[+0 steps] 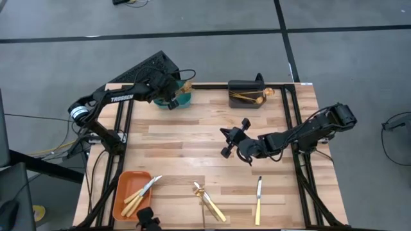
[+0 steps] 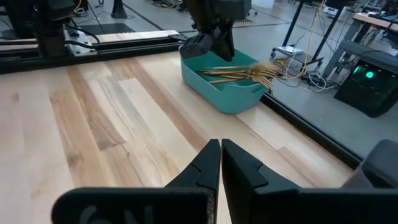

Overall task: Sort silverware by color (type)
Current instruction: Put the yellow table knife into the orange bin

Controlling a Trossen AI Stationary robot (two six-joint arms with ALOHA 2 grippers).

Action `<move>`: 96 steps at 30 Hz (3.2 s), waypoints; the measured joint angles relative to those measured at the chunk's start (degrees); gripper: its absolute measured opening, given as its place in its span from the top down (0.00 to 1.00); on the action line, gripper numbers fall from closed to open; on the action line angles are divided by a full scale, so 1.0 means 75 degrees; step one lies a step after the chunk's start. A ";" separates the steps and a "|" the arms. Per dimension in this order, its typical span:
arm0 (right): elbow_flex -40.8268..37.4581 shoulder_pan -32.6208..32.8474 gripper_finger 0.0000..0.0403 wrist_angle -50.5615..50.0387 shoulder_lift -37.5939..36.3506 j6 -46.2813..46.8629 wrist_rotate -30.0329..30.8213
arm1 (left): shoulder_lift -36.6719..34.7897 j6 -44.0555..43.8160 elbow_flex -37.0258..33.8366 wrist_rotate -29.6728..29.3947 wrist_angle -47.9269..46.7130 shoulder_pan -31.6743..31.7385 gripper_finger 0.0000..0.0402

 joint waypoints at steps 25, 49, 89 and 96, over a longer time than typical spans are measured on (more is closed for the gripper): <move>-0.0035 0.0311 0.90 -0.0988 0.1170 0.1399 -0.1257 | -0.0044 -0.1460 -0.0041 0.0457 -0.0491 -0.2299 0.71; -0.0041 0.0590 0.83 -0.0615 0.1399 0.2608 -0.1828 | -0.0048 -0.2761 -0.0041 -0.1743 -0.0849 -0.6857 0.71; 0.0204 0.4569 0.83 -0.6362 0.0690 0.0761 -0.4666 | -0.0251 -0.5532 -0.0070 -0.1704 0.0347 -0.7645 0.71; 0.0837 0.4546 0.83 -0.6347 0.0781 -0.1144 -0.5140 | -0.0251 -0.6468 -0.0070 -0.3400 0.0679 -0.8787 0.71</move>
